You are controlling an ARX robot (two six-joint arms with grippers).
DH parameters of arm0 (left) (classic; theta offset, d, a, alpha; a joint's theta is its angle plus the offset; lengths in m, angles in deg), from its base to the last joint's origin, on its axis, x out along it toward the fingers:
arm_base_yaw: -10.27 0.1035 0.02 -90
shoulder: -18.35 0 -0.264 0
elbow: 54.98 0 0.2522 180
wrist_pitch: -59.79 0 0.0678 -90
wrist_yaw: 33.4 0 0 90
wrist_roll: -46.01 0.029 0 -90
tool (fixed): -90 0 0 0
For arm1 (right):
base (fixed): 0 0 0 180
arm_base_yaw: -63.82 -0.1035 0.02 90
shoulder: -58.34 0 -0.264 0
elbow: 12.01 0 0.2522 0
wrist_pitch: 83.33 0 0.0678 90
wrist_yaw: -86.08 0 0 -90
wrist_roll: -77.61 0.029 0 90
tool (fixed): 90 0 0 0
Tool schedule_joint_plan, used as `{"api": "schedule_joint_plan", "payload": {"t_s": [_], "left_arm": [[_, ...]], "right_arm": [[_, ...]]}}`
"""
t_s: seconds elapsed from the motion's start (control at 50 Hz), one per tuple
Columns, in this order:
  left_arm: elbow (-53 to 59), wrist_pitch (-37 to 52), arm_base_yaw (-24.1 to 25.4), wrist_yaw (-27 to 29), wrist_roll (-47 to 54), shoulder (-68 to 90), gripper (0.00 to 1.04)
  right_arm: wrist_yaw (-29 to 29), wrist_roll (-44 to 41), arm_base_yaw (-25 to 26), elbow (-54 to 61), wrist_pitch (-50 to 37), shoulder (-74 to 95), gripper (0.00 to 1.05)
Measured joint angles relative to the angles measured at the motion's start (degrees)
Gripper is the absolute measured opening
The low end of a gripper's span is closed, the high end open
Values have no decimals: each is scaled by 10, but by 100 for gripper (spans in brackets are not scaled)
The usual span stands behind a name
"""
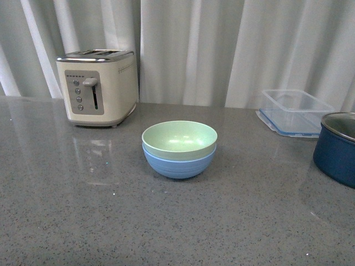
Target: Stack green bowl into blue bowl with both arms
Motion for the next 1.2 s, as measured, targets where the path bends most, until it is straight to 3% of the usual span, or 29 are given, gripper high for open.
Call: {"api": "schedule_joint_plan", "payload": {"t_s": [0.24, 0.32, 0.46, 0.58, 0.92, 1.2], "left_arm": [[0, 0, 0, 0, 0, 0, 98], [0, 0, 0, 0, 0, 0, 98], [0, 0, 0, 0, 0, 0, 98], [0, 0, 0, 0, 0, 0, 98], [0, 0, 0, 0, 0, 0, 98], [0, 0, 0, 0, 0, 0, 98]], "right_arm": [[0, 0, 0, 0, 30, -30, 1], [1, 0, 0, 0, 117, -96, 1], [1, -1, 0, 0, 127, -123, 1], [2, -1, 0, 0, 128, -124, 21], [1, -1, 0, 0, 128, -124, 95], [1, 0, 0, 0, 128, -124, 95]]}}
